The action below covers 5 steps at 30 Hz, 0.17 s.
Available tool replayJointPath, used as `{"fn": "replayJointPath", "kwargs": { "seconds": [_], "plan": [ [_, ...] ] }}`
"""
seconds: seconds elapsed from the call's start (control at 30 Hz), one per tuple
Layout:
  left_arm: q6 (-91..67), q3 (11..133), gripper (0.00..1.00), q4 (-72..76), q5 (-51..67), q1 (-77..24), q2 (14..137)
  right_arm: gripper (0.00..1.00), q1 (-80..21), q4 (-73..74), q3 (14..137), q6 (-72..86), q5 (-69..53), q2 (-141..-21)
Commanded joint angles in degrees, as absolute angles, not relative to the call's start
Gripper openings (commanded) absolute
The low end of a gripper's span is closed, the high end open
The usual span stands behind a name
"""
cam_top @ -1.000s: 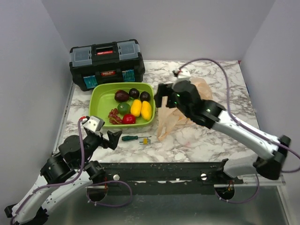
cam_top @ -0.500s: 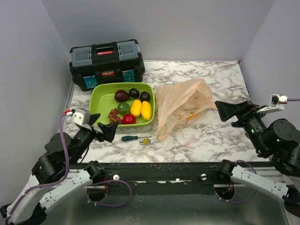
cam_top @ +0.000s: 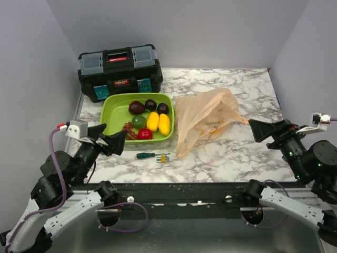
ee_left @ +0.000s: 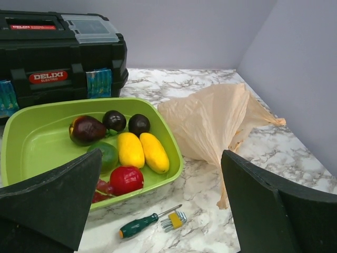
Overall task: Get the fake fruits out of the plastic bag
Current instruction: Reset both arms
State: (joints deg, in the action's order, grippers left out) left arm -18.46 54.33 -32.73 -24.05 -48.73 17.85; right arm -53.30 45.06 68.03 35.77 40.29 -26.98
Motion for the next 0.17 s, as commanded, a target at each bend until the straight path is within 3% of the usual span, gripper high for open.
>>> {"fn": "replayJointPath", "kwargs": {
  "seconds": [0.0, 0.13],
  "plan": [
    [-19.5, 54.2, 0.94, -32.1, -26.3, -48.4, 17.7, 1.0, -53.6, 44.8, 66.4, 33.1, 40.8, -23.3],
    [-18.7, 54.4, 0.94, -32.0, -26.8, -48.4, 17.9, 1.0, -53.6, 41.2, 63.8, 31.3, 41.3, -21.2]
  ]
}}
